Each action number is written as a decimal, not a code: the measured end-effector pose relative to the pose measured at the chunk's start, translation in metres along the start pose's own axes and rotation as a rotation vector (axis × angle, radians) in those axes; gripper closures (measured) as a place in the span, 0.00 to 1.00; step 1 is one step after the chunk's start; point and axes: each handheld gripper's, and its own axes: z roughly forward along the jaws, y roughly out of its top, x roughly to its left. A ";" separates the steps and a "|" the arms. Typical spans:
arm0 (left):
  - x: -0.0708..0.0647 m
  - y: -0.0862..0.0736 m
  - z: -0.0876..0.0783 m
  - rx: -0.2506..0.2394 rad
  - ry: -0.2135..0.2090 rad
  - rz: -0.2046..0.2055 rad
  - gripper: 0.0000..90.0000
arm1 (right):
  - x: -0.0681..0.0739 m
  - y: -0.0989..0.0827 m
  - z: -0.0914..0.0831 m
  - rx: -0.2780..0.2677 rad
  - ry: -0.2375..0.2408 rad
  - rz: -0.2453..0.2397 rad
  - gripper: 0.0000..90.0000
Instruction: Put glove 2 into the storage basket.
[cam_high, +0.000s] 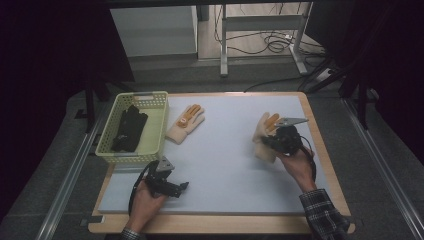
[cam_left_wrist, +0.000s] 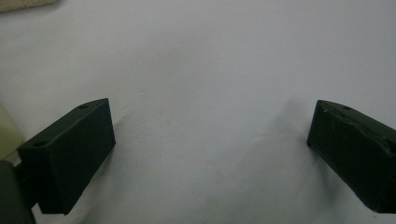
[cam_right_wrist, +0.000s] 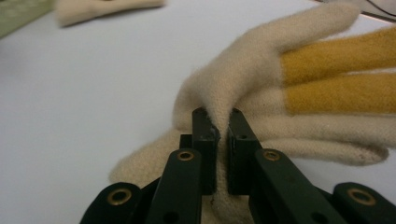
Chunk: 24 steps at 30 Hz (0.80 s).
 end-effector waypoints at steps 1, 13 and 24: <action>0.000 0.000 0.000 0.000 0.000 0.000 0.01 | 0.008 0.002 0.000 0.003 0.012 -0.018 0.93; 0.000 0.000 0.000 0.000 0.001 0.003 0.01 | 0.086 -0.008 0.033 0.083 0.160 -0.104 0.91; 0.000 0.000 0.000 -0.001 0.001 0.003 0.01 | 0.091 -0.008 0.035 0.056 0.153 -0.086 0.53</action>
